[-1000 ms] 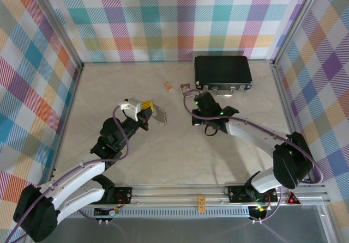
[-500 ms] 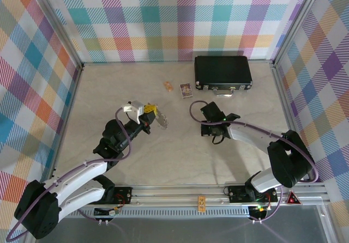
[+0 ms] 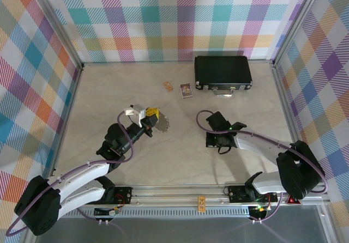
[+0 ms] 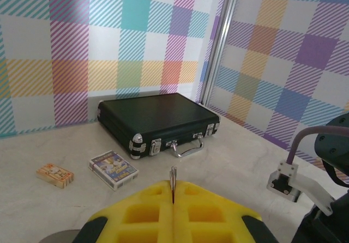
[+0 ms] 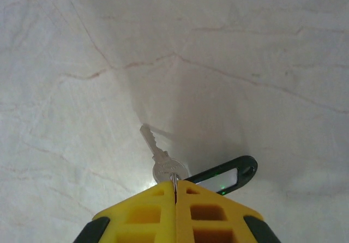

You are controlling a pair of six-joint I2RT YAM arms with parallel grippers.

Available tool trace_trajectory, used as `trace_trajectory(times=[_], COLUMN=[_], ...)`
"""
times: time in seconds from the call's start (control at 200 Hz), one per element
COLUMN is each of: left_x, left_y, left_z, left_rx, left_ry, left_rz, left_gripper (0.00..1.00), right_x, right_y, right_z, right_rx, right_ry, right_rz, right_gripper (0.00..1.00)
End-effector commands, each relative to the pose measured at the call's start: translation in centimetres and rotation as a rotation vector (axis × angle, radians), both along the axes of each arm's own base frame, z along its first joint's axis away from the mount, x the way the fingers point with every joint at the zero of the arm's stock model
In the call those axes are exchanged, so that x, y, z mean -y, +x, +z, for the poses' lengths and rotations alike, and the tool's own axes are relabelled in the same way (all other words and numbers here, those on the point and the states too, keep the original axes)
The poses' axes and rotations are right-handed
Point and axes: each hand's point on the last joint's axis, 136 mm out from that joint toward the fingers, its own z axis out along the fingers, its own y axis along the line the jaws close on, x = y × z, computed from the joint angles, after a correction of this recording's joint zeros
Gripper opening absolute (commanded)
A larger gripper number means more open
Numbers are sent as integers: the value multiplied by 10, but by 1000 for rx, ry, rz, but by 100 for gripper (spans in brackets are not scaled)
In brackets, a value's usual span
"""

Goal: Put the keys on the keyring

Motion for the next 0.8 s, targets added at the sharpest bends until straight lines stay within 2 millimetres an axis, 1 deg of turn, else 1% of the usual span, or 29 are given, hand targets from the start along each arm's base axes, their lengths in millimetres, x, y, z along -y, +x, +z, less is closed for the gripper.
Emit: trace_trajectory(times=[0.0, 0.15, 0.375, 0.43, 0.495, 0.545, 0.69, 0.76, 0.795], left_x=[-2, -2, -2, -2, -2, -2, -4, -6, -6], left_y=[-5, -7, -7, -8, -8, -9, -11, -12, -12], left_z=[18, 19, 19, 19, 19, 20, 22, 23, 23], left_rx=[61, 63, 64, 65, 65, 66, 73, 75, 78], left_ry=[-47, -45, -44, -44, -46, -48, -54, -56, -57], left_rz=[3, -2, 1, 0, 0, -2, 0, 6, 7], left_gripper=[0, 0, 0, 0, 0, 0, 0, 0, 0], right_x=[1, 2, 9, 13, 3, 3, -10, -18, -19], right_y=[-9, -13, -36, -42, -48, -50, -48, -47, -45], right_z=[13, 40, 57, 59, 60, 59, 48, 45, 44], right_rx=[-19, -16, -120, -162, -197, -222, -291, -326, -336], right_ry=[-1, -33, -99, -118, -83, -97, -102, -111, -138], right_rz=[20, 97, 223, 220, 260, 263, 320, 366, 383], right_gripper=[0, 0, 0, 0, 0, 0, 0, 0, 0])
